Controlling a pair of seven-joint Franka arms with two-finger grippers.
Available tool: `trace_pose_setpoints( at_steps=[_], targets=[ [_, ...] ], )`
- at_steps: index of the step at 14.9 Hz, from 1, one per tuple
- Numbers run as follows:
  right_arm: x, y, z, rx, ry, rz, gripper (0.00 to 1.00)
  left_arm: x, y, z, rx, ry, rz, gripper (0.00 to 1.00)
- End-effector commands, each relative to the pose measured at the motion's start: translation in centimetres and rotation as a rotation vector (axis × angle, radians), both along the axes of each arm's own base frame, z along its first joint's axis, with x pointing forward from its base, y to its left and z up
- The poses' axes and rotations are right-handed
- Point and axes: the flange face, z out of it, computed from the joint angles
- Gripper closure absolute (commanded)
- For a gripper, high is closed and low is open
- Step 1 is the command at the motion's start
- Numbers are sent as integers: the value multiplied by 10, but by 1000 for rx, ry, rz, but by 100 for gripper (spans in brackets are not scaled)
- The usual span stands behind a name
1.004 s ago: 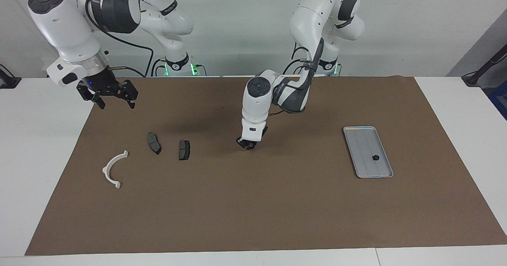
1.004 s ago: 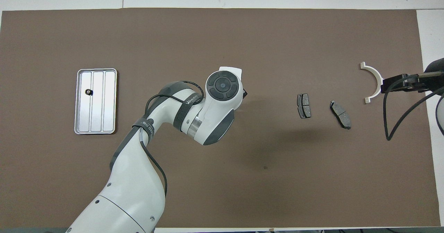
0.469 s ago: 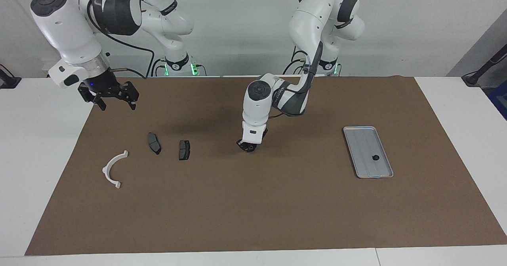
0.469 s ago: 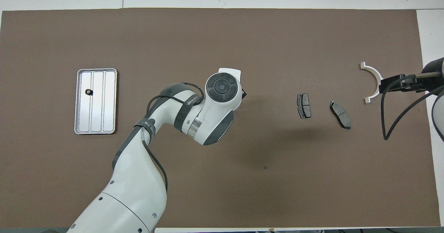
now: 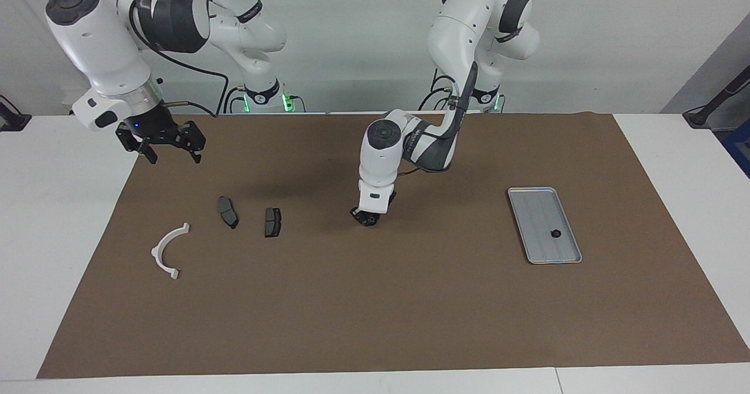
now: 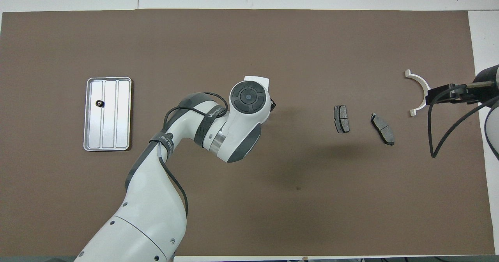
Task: Place bearing gear from tray to pile
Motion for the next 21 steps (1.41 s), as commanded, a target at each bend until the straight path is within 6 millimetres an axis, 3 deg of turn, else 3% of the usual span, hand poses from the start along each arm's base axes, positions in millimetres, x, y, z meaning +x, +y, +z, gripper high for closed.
trace_pose_setpoints(
  at_steps=[1, 3, 7, 10, 14, 16, 17, 18, 19, 21],
  targets=[
    [-6, -4, 0, 8, -16, 31, 0, 4, 9, 17, 29, 18, 18, 0],
    [-6, -4, 0, 8, -16, 31, 0, 18, 34, 48, 32, 4, 43, 0],
    [2, 7, 1, 6, -48, 38, 0, 47, 82, 63, 46, -3, -5, 0],
    [21, 46, -8, 16, -49, 6, 0, 70, 130, 78, 43, -9, -102, 0],
    [71, 83, -30, 9, -43, 2, 0, 93, 211, 87, 45, -4, -271, 0],
    [95, 122, -58, -57, -21, 25, 1, 104, 252, 83, 44, 3, -346, 9],
    [105, 131, -72, -81, -15, 8, 1, 107, 266, 82, 44, 2, -382, 13],
    [111, 139, -88, -89, -4, -26, 1, 112, 285, 81, 42, 3, -412, 17],
    [113, 160, -102, -91, 0, -30, 1, 114, 302, 79, 41, 12, -454, 21],
    [118, 191, -115, -70, -47, -54, 1, 118, 336, 74, 38, 16, -512, 24]
  ],
)
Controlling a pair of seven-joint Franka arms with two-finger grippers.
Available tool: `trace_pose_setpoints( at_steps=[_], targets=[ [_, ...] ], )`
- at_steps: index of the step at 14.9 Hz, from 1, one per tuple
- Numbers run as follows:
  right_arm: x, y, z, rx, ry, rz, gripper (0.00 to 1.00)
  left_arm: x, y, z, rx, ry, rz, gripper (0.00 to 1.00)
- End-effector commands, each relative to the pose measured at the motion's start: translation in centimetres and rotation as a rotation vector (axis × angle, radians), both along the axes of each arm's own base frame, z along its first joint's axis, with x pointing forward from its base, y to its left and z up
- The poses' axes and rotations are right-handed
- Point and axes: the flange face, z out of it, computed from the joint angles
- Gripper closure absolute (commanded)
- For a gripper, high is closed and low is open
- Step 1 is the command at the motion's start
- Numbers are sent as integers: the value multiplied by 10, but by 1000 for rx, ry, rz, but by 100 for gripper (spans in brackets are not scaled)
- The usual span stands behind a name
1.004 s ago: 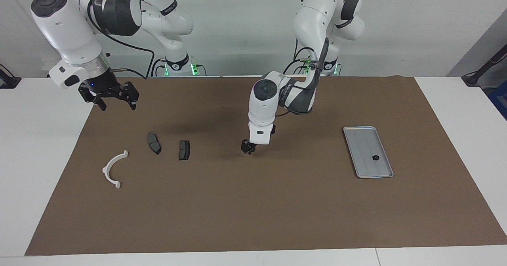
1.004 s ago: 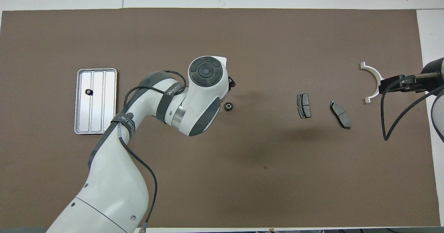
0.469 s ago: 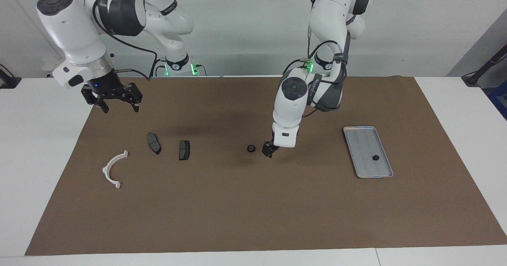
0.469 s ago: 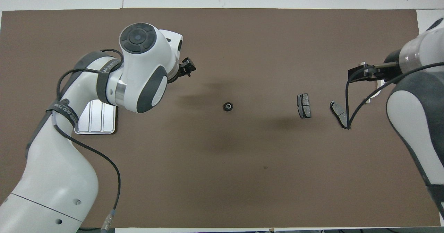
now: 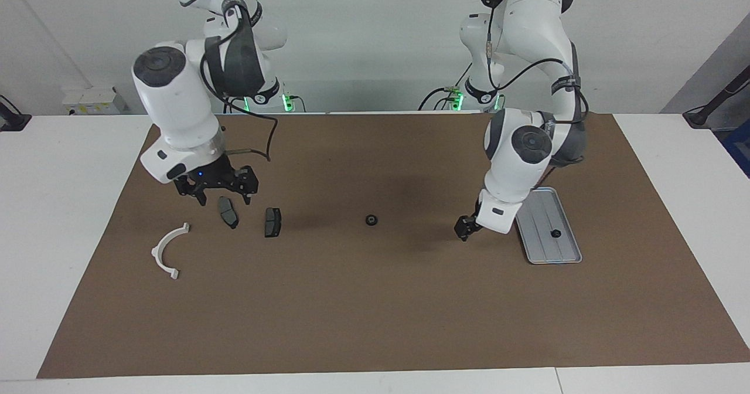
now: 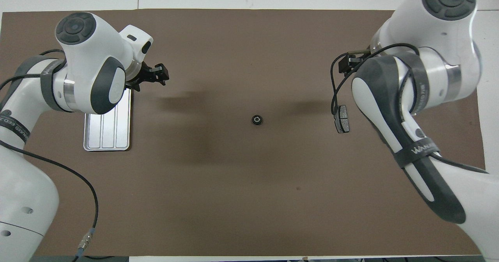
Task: Place bearing gear from tray to pile
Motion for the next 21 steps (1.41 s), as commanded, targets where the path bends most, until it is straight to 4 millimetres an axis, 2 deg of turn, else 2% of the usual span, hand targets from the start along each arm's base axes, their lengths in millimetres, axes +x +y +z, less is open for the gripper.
trace_pose_setpoints(
  at_steps=[1, 4, 5, 6, 8, 9, 11, 13, 14, 16, 21],
  targets=[
    [10, 40, -13, 7, -62, -46, 1, -7, 46, 0, 7, 18, -96, 25],
    [3, 87, -40, 20, -66, -79, 1, -10, 96, -10, 1, 31, -168, 29],
    [-1, 106, -49, 28, -74, -100, 1, -12, 108, -10, -1, 23, -184, 31],
    [-6, 132, -63, 38, -78, -110, 1, -13, 121, -14, -2, 23, -200, 33],
    [-17, 172, -93, 56, -87, -125, 1, -14, 149, -16, 0, 24, -211, 34],
    [-23, 185, -97, 63, -94, -125, 1, -15, 159, -16, 1, 24, -198, 34],
    [-32, 203, -97, 75, -86, -112, 1, -18, 170, -21, 2, 13, -192, 35],
    [-41, 223, -98, 84, -91, -86, 1, -24, 171, -28, 4, -2, -187, 36],
    [-43, 228, -99, 87, -93, -78, 1, -26, 172, -32, 5, -3, -187, 38],
    [-58, 251, -103, 99, -73, -53, 1, -29, 182, -34, 8, -21, -171, 41],
    [-75, 253, -121, 74, -23, -40, 0, -30, 183, -37, 10, -38, -159, 41]
  ],
)
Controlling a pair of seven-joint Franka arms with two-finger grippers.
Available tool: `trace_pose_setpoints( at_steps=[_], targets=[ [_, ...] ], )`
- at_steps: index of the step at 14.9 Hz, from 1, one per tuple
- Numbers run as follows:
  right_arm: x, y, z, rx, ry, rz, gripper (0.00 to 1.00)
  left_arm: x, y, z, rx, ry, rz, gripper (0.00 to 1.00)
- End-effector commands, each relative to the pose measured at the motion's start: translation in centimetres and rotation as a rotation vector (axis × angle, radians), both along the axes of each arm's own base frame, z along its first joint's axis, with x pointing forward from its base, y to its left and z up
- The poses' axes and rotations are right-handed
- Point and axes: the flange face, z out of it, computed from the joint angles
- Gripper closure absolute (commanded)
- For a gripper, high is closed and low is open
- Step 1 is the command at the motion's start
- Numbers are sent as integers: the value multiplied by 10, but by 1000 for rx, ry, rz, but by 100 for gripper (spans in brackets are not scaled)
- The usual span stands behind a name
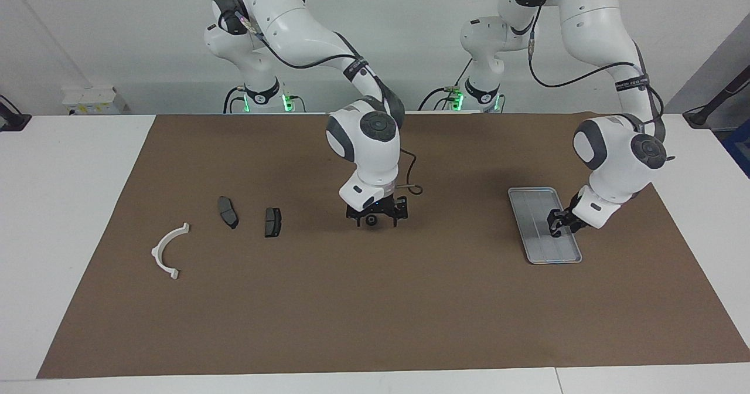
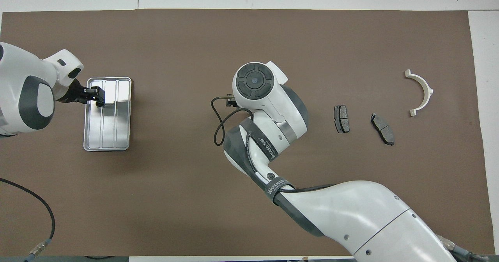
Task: Place bearing gear from tray to pile
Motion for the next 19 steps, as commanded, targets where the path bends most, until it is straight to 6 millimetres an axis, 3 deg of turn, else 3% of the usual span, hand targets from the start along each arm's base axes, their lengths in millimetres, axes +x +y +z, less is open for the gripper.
trace_pose_setpoints(
  at_steps=[1, 10, 16, 19],
  targets=[
    [-8, -6, -11, -2, 31, -15, 0, -11, 3, 3, 13, -28, -2, 41],
    [-35, -19, -31, -10, 99, -11, 0, -17, 2, -13, 14, -42, -1, 45],
    [-42, -14, -38, 8, 88, -8, 1, -22, 3, -22, 15, -48, 1, 46],
    [-45, -12, -40, 25, 72, -2, 1, -22, 2, -22, 15, -48, 0, 56]
  ],
)
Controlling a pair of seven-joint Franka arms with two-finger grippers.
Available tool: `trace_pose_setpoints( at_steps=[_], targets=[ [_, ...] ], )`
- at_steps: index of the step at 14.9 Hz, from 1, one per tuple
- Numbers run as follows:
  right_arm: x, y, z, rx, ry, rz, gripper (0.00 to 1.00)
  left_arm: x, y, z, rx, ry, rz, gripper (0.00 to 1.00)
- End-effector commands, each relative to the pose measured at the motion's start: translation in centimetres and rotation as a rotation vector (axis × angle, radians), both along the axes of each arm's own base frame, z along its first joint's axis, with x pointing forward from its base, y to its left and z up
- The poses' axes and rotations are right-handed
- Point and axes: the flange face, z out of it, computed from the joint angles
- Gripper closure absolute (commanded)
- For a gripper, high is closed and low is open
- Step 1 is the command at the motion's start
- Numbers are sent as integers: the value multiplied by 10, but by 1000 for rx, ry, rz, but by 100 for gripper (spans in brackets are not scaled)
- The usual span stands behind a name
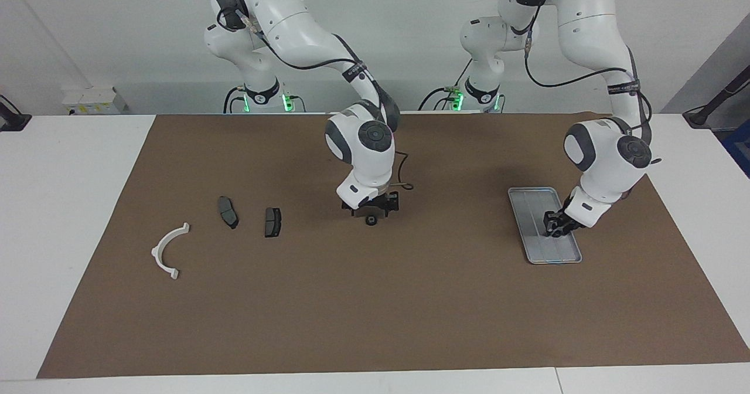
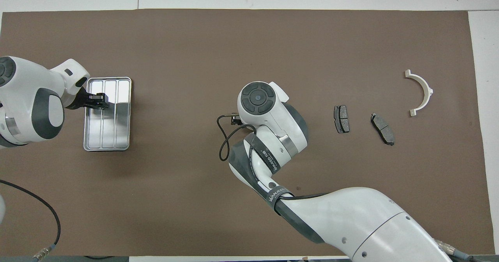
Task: Place bearing gear from tray to pile
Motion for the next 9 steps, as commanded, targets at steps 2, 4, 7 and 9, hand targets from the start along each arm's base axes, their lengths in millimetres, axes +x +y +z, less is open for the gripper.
trace_pose_setpoints(
  at_steps=[2, 4, 7, 9],
  targets=[
    [-3, -9, 6, 32, -14, -5, 1, -9, 2, 5, 10, -16, -4, 65],
    [-5, -10, 3, 32, -14, -4, 1, -9, 1, 4, 10, -13, -7, 78],
    [-4, -11, 2, 33, -16, -6, 14, -9, 2, 4, 10, -11, -5, 88],
    [-5, -11, 1, 38, -22, -4, 19, -4, -3, 10, 10, -16, -5, 89]
  ],
)
